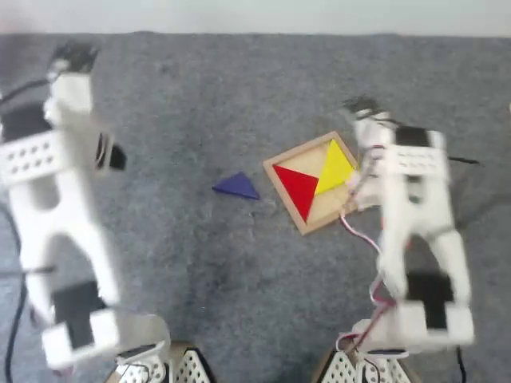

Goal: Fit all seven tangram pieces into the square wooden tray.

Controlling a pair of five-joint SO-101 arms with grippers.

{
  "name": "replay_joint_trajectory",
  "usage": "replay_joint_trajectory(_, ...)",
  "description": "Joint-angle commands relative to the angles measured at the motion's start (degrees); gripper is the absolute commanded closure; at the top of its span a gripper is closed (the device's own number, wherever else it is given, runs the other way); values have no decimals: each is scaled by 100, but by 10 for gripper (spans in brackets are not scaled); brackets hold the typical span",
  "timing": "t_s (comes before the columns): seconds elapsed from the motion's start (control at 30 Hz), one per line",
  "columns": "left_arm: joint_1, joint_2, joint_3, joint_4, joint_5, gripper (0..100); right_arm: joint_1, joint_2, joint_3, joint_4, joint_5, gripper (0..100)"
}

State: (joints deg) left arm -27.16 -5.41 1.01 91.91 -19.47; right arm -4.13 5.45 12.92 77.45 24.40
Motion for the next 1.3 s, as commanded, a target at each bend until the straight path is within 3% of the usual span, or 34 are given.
replay_joint_trajectory(0.0,-158,-905,1789,-1152,-70,789,-541,725,-352,-549,79,489)
replay_joint_trajectory(0.13,-158,-1187,2879,-1723,-70,789,-725,1147,-211,-769,26,461)
replay_joint_trajectory(0.47,-132,-1301,3969,-2848,765,789,-857,971,695,-1156,-624,500)
replay_joint_trajectory(0.9,-9,-1301,4171,-2919,765,789,-1411,-1015,2180,-1727,-1442,495)
replay_joint_trajectory(1.1,-9,-1301,4154,-2901,765,789,-2580,-1349,2620,-1270,-1380,495)
replay_joint_trajectory(1.27,-35,-1301,4163,-2892,765,789,-2703,-1341,2708,-1262,-527,495)
